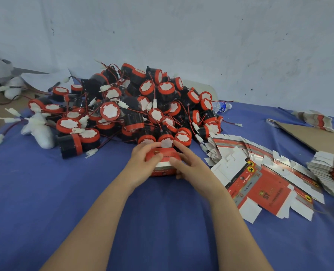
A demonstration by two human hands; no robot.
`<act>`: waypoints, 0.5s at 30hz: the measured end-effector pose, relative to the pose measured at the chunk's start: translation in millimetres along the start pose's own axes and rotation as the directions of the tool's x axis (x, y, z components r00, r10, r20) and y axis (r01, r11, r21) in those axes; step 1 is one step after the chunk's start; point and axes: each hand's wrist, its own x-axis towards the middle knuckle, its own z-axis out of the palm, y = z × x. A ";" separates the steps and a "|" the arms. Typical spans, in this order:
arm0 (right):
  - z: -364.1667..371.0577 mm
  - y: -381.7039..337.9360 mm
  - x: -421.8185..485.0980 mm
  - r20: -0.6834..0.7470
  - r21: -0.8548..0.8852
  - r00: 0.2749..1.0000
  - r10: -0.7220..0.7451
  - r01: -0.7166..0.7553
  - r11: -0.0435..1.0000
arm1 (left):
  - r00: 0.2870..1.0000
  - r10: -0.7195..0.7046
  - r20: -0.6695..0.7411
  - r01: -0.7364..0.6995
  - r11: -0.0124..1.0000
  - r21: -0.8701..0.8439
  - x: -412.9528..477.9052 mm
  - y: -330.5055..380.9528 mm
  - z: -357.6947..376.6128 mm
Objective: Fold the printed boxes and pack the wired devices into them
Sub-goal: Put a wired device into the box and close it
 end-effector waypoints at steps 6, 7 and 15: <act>-0.8 3.0 -1.0 -0.111 -0.212 0.990 -0.085 0.060 0.975 | 0.988 0.085 0.127 -0.107 0.979 0.176 -3.0 -2.4 -7.9; 0.3 3.0 -1.4 -0.124 -0.217 0.988 -0.092 0.064 0.974 | 0.989 0.111 0.102 -0.128 0.975 0.181 -2.4 -3.4 -9.0; 7.7 -1.7 -0.8 -0.195 -0.214 0.976 -0.097 0.054 0.975 | 0.975 0.223 0.013 -0.220 0.947 0.235 -2.5 -2.3 -4.5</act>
